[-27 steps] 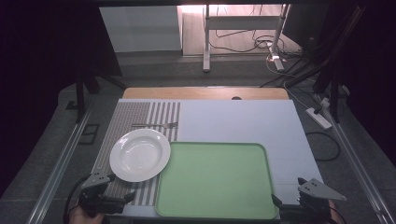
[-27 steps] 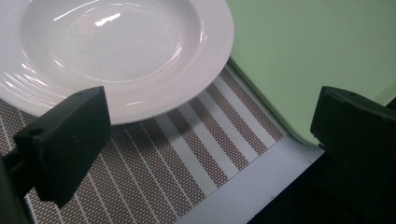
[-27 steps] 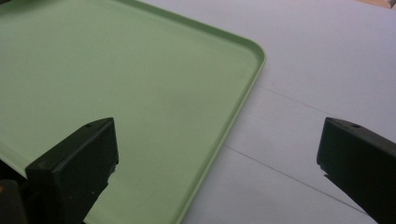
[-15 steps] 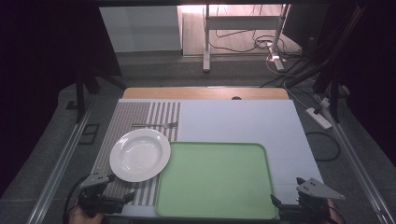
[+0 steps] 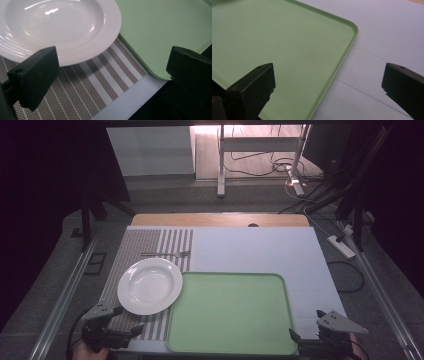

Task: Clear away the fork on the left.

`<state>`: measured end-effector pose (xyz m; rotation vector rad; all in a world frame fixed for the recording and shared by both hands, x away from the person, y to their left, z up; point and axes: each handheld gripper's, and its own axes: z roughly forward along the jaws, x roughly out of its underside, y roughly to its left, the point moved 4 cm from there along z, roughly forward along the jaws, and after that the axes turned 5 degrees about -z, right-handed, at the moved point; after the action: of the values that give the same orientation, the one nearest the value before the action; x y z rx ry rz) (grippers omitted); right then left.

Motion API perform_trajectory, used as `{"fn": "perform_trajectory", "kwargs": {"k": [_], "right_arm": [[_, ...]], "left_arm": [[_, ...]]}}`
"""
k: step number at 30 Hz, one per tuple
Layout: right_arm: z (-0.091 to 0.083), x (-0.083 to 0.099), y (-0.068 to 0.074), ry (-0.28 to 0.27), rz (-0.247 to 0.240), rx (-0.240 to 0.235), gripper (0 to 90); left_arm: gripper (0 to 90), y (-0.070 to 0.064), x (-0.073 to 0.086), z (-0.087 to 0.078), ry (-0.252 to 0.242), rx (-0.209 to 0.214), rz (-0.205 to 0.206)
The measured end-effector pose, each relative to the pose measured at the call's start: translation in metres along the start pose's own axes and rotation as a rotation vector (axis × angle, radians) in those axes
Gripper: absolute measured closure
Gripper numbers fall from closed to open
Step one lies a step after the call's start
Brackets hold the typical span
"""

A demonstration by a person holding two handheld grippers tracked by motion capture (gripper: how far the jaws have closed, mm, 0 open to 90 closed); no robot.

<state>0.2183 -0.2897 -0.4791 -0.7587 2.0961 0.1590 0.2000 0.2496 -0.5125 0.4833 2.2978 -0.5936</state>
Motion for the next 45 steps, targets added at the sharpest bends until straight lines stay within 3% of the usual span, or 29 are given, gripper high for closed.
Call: {"fn": "perform_trajectory", "kwargs": {"k": [4,10,17,32,45], "right_arm": [[0.000,0.000,0.000,0.007,-0.002,-0.010,0.0],[0.000,0.000,0.000,0.007,0.000,-0.010,0.0],[0.000,0.000,0.000,0.007,-0.002,-0.003,0.0],[0.000,0.000,-0.002,0.004,0.018,0.004,0.0],[0.001,0.000,0.000,0.009,0.004,-0.002,0.0]], "left_arm": [[0.0,0.001,-0.003,0.002,-0.023,0.004,0.014],[0.0,0.000,-0.007,0.005,-0.021,0.024,0.046],[0.0,0.003,-0.012,0.008,-0.016,0.042,0.054],[0.0,0.019,-0.025,0.016,-0.015,-0.009,0.063],[0.0,0.037,-0.035,0.028,-0.001,-0.012,0.037]]}}
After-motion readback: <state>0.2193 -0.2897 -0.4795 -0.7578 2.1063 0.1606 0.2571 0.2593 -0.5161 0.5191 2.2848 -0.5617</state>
